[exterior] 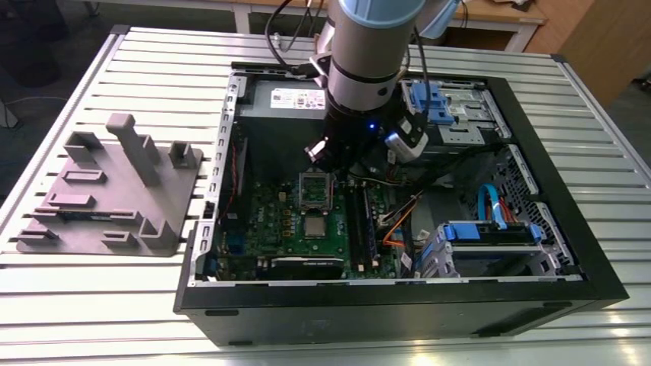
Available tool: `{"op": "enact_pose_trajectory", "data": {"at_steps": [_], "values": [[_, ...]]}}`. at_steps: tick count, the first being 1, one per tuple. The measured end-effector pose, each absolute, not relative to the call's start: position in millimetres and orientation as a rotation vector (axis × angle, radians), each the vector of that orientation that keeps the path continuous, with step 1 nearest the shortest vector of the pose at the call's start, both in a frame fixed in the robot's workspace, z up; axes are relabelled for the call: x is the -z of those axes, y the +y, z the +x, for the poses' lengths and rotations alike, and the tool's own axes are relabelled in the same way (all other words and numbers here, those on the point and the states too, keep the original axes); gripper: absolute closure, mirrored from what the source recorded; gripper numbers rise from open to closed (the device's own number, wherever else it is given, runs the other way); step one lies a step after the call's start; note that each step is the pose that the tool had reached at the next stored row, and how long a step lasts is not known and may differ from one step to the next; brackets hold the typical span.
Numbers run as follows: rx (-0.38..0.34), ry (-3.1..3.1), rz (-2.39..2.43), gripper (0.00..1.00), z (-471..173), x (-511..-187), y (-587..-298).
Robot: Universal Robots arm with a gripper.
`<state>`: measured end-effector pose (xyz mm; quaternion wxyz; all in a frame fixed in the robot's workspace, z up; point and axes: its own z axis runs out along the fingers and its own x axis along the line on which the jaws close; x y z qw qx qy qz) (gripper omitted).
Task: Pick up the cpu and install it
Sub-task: 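Close the cpu cover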
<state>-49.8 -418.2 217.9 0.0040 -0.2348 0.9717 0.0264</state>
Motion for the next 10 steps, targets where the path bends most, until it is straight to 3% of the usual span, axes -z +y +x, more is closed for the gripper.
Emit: {"op": "enact_pose_trajectory", "data": {"at_steps": [10], "values": [[-0.084,3.009,-0.879,0.9,-50.2,-221.0,-418.5]]}}
